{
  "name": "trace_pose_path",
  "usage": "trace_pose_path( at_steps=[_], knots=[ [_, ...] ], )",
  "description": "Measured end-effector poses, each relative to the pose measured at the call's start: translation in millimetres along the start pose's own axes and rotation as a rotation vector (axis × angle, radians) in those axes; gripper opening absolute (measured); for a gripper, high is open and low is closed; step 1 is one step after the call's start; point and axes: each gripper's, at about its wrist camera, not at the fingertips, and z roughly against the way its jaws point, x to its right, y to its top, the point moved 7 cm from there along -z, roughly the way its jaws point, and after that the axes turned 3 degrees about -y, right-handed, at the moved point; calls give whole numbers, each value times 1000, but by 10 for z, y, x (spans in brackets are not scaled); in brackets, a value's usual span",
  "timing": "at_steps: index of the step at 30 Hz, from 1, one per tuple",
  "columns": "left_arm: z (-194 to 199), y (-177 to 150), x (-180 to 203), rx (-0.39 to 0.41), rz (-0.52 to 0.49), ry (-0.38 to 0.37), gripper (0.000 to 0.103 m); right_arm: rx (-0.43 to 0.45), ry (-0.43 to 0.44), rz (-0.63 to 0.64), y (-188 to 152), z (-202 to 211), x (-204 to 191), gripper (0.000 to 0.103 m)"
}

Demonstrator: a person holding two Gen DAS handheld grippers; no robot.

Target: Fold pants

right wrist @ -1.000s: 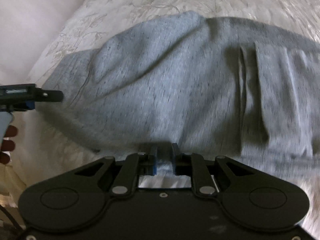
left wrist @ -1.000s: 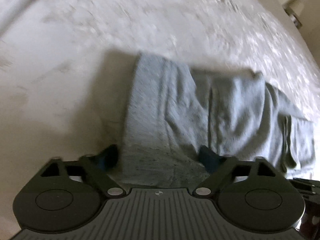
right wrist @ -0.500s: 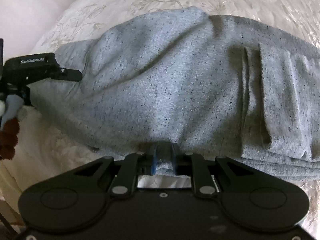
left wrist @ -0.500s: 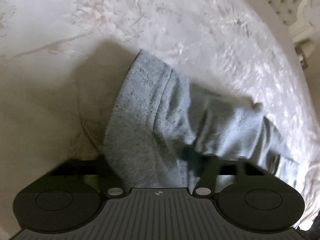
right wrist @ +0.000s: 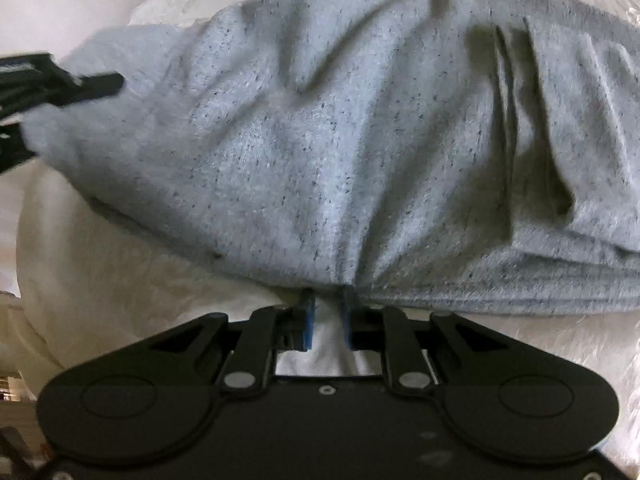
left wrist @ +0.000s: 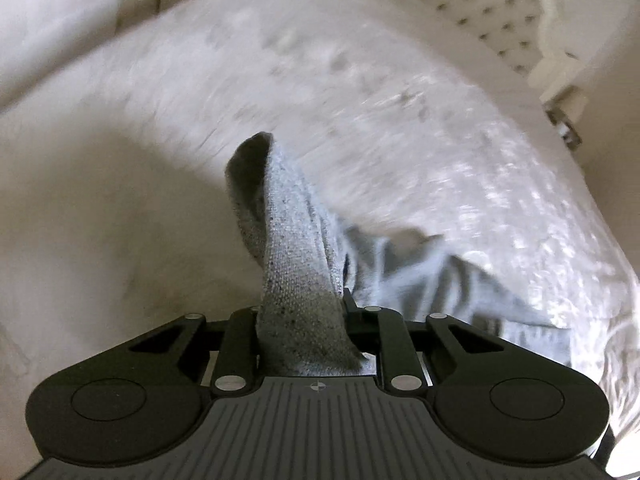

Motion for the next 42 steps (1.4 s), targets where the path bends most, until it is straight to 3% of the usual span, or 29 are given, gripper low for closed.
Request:
trace_pose_path(
  at_steps=[7,11,16,20,22,26,33,37,42],
  knots=[
    [458,61,1143,115,-123,-58,20,80,145,-17,-20,552,303,19],
    [284,-96,2023,108,-219,-137,20,116,157,-16,-2,890,775,19],
    [-480,-574,2993,-28,-302,-230,25,156,83,-90,-28,1157,1649,19],
    [-1050,-1007,3474,-181,-338,-287,28,160,-17,-158,-116,1296,2353,20],
    [-1107,-1107,3593,-194,-337,-292,28,163,-48,-174,-169,1383,2620,22],
    [-965,-1115,3527,-149,-328,-246,30,193,-73,-185,-161,1581,3004,27],
    [-944,-1054,2708,-170,-185,14,31,338,-2,-184,150,1756,3049,43],
    [-828,-1088,2302,-188,-118,100,31,326,42,-208,447,1513,3072,47],
    [-700,-1111,2041,-194,-85,140,31,249,48,-253,573,1164,3125,50]
  ],
)
